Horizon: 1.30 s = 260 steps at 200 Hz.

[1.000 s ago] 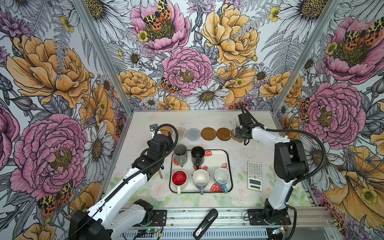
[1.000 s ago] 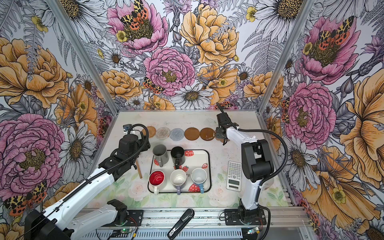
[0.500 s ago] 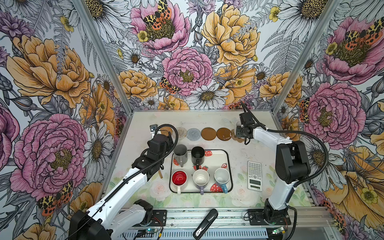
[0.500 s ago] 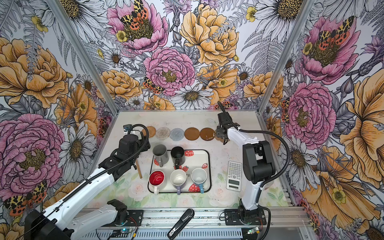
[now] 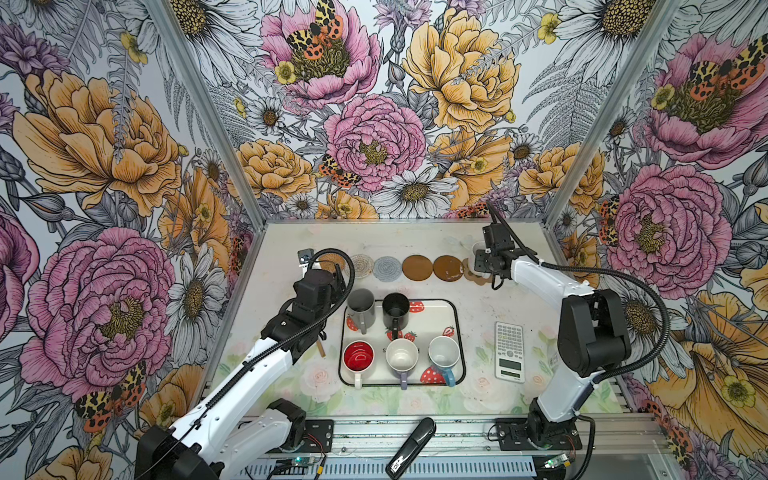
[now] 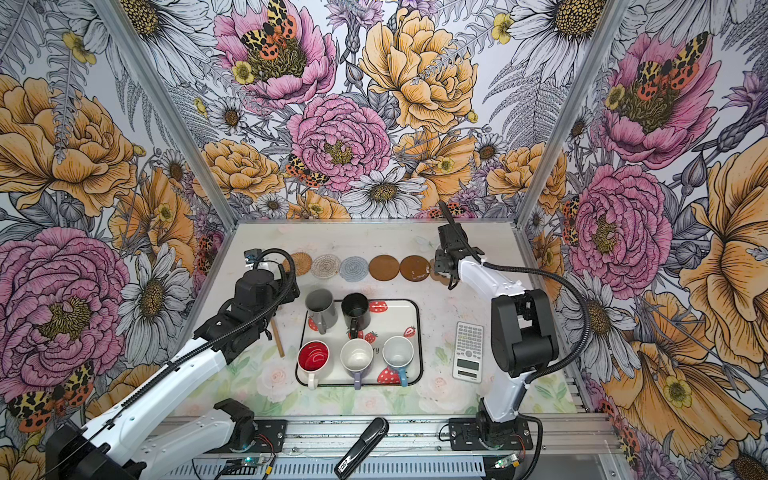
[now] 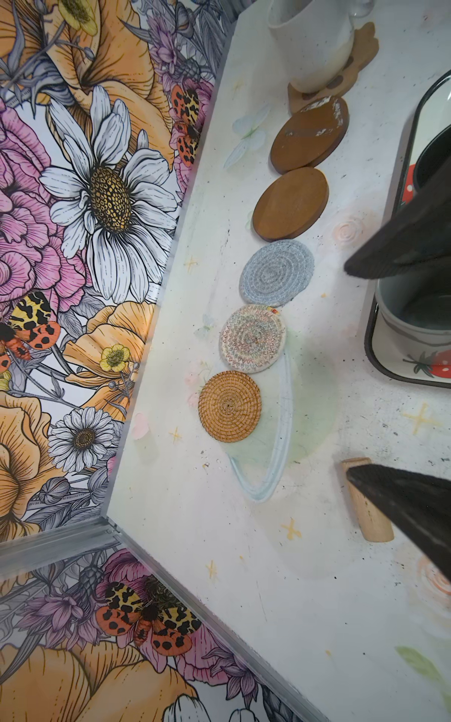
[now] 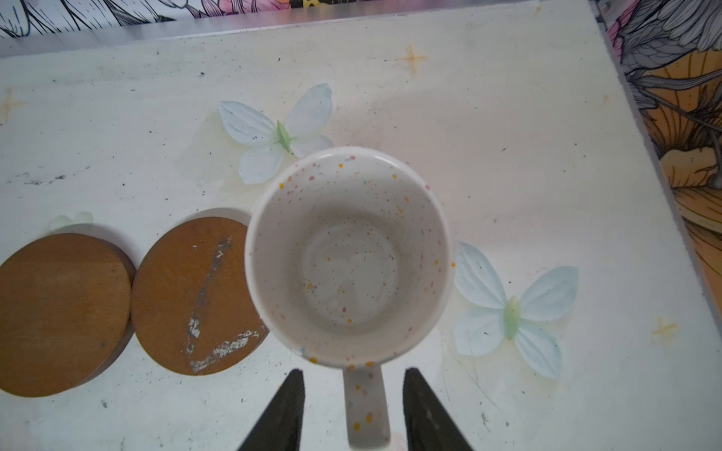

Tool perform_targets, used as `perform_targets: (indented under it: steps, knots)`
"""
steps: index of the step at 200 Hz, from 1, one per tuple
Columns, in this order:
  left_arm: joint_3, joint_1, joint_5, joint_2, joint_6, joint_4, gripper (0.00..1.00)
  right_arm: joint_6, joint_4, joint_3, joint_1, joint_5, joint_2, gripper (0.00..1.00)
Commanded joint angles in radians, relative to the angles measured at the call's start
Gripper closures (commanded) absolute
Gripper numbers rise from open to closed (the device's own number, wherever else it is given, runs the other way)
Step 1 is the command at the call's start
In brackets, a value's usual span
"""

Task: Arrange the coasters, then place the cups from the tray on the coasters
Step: 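Lower the white speckled mug onto the table next to the paw coaster, then open and lift the right gripper while left gripper moves over grey mug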

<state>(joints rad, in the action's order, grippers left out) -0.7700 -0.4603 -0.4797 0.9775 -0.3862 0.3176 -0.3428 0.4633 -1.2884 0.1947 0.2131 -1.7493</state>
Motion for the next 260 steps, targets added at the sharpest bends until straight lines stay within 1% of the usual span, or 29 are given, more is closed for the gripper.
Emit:
perform_targets:
  steps: [1,22,47,67,72,87,112,132,144,166,186,215,246,260]
  knots:
    - [0.005,0.007,0.023,-0.026,0.004,0.009,0.23,-0.022,-0.023,0.023,-0.006,0.013,0.084,0.56]
    - [-0.004,0.007,0.024,-0.031,0.006,0.021,0.24,-0.045,-0.022,0.048,-0.005,0.006,0.143,0.56]
    - [-0.027,0.003,0.028,-0.040,0.009,0.050,0.24,-0.122,-0.026,0.084,-0.002,-0.001,0.243,0.56]
    - [-0.031,-0.004,0.047,-0.057,-0.011,0.050,0.24,-0.209,-0.060,0.108,0.007,-0.071,0.307,0.58]
    - [-0.032,-0.007,0.055,-0.062,-0.017,0.049,0.24,-0.231,-0.081,0.117,0.017,-0.087,0.325,0.59]
    - [-0.037,-0.026,0.064,-0.072,-0.023,0.050,0.25,-0.273,-0.125,0.134,0.053,-0.086,0.364,0.59]
    - [-0.042,-0.058,0.061,-0.075,-0.021,0.051,0.24,-0.343,-0.139,0.148,0.100,-0.081,0.400,0.60]
    - [-0.055,-0.060,0.067,-0.049,-0.013,0.062,0.24,-0.404,-0.182,0.196,0.143,-0.052,0.432,0.61]
    - [-0.079,-0.061,0.075,-0.021,-0.004,0.090,0.24,-0.436,-0.250,0.244,0.164,-0.058,0.453,0.61]
    - [-0.167,-0.063,0.090,0.049,0.015,0.173,0.25,-0.465,-0.378,0.348,0.186,-0.092,0.491,0.62]
    - [-0.220,-0.107,0.077,0.092,0.018,0.222,0.25,-0.482,-0.456,0.406,0.186,-0.092,0.508,0.62]
    - [-0.252,-0.185,0.065,0.132,0.051,0.262,0.25,-0.470,-0.470,0.400,0.186,-0.131,0.494,0.62]
    - [-0.328,-0.223,0.032,0.186,0.075,0.426,0.26,-0.467,-0.479,0.411,0.186,-0.140,0.469,0.62]
    - [-0.346,-0.234,-0.007,0.195,0.075,0.499,0.25,-0.463,-0.481,0.413,0.186,-0.138,0.464,0.62]
